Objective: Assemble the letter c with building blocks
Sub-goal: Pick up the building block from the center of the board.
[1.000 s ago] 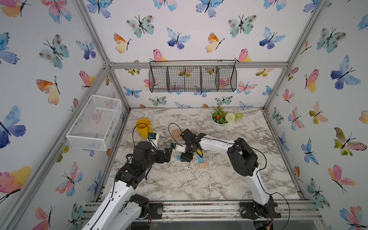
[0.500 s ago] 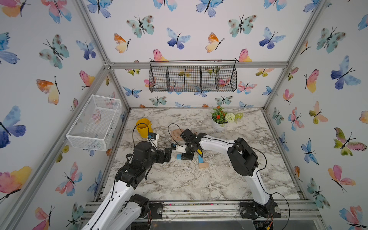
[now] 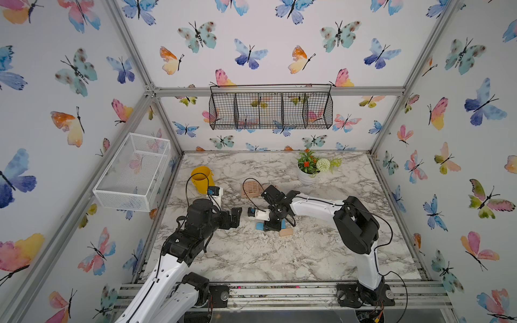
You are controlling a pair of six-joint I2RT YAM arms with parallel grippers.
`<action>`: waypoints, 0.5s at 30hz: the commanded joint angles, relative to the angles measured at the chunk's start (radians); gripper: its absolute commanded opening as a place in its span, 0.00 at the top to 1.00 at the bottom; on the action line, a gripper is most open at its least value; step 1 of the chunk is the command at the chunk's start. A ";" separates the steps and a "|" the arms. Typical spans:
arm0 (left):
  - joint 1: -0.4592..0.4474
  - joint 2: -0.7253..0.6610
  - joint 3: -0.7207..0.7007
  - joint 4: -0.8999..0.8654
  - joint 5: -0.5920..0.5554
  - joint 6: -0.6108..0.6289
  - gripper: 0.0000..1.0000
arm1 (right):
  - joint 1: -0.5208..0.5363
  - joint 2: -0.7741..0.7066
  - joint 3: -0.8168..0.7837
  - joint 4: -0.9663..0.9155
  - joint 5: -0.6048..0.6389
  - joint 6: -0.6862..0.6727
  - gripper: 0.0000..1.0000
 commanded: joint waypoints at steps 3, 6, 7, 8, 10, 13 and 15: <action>0.004 -0.021 -0.009 0.004 0.005 0.001 0.00 | -0.046 -0.130 -0.110 -0.016 -0.011 0.005 0.73; 0.005 -0.017 -0.010 0.006 0.012 0.001 0.01 | -0.072 -0.202 -0.171 -0.020 -0.007 0.006 0.73; 0.003 -0.014 -0.008 0.006 0.014 0.004 0.01 | -0.086 -0.228 -0.193 -0.017 -0.007 0.008 0.74; 0.003 -0.011 -0.009 0.007 0.017 0.003 0.01 | -0.101 -0.254 -0.215 -0.013 -0.011 0.009 0.74; 0.004 -0.007 -0.008 0.006 0.022 0.003 0.01 | -0.129 -0.291 -0.248 -0.020 -0.024 0.004 0.74; 0.004 -0.007 -0.010 0.008 0.026 0.004 0.01 | -0.163 -0.324 -0.266 -0.055 -0.035 -0.012 0.74; 0.004 -0.008 -0.010 0.010 0.030 0.004 0.01 | -0.181 -0.340 -0.262 -0.078 -0.024 -0.014 0.74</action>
